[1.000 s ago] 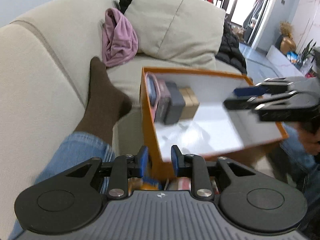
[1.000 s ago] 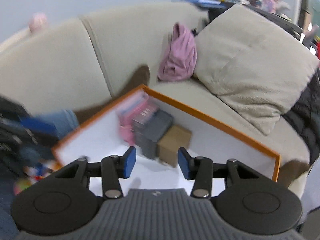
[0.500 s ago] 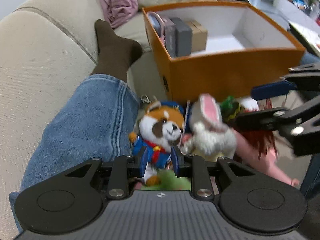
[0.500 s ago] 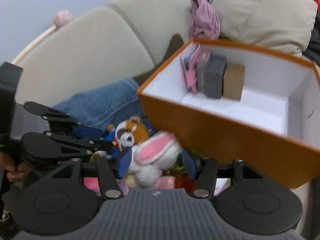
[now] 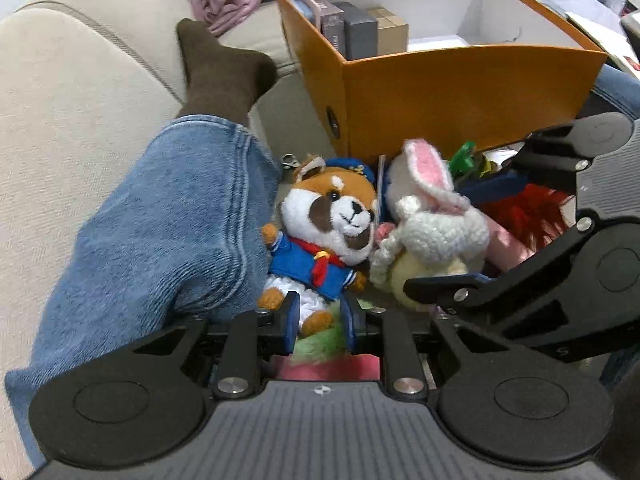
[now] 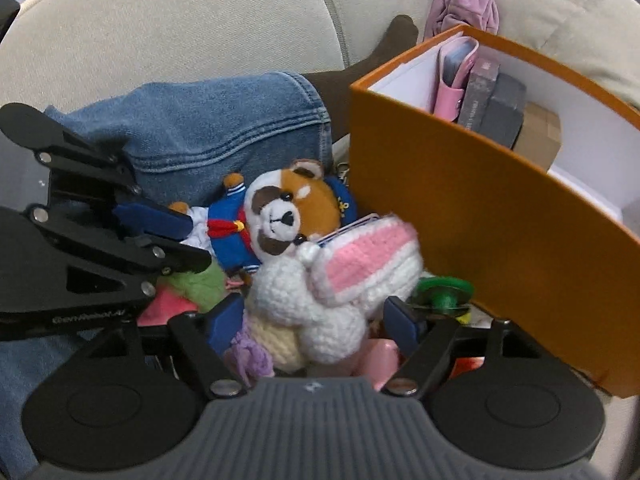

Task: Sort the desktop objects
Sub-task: 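Move both grippers down to the pile of plush toys beside the shoebox, then grasp the white crochet bunny with the right gripper while left approaches the red-panda plush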

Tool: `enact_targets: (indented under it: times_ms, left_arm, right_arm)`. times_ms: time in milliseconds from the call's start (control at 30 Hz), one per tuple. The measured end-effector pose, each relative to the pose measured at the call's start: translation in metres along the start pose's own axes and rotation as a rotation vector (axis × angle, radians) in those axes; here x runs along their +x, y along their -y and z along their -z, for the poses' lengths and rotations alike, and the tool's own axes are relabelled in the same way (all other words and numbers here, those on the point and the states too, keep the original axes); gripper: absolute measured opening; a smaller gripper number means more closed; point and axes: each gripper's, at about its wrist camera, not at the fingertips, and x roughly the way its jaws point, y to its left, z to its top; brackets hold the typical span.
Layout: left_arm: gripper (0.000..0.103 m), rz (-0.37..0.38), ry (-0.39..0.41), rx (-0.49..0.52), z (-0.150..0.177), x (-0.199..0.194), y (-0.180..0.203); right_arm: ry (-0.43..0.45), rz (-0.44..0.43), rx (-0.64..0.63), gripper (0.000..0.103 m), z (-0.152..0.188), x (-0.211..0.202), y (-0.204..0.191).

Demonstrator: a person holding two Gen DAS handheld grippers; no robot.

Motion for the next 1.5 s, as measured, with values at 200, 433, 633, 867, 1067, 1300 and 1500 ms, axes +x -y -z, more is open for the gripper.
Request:
enact_targets:
  times_ms: [200, 433, 633, 867, 1067, 1300, 1500]
  left_arm:
    - [0.049, 0.033, -0.033, 0.032, -0.009, 0.01, 0.01]
    - [0.031, 0.069, -0.049, 0.002, -0.012, 0.021, 0.012]
    - [0.021, 0.236, -0.127, -0.064, 0.0, 0.035, 0.03]
    - [0.021, 0.171, -0.051, -0.034, 0.005, 0.017, 0.044]
    - [0.021, 0.136, 0.016, -0.11, 0.01, -0.009, 0.026]
    - [0.021, 0.092, 0.052, -0.164, 0.008, -0.016, 0.004]
    - [0.021, 0.081, 0.057, -0.164, 0.003, -0.013, 0.002]
  right_arm:
    - [-0.04, -0.075, 0.052, 0.057, 0.012, -0.009, 0.016]
    - [-0.05, -0.081, 0.105, 0.057, 0.027, -0.029, 0.035]
    - [-0.073, -0.065, 0.076, 0.058, 0.034, -0.034, 0.04]
    - [-0.071, -0.045, 0.068, 0.061, 0.037, -0.04, 0.042]
    - [-0.055, -0.053, 0.221, 0.07, 0.021, -0.045, 0.045]
    - [-0.133, 0.028, 0.301, 0.072, 0.006, -0.017, 0.039]
    - [-0.175, 0.075, 0.274, 0.068, 0.014, 0.0, 0.033]
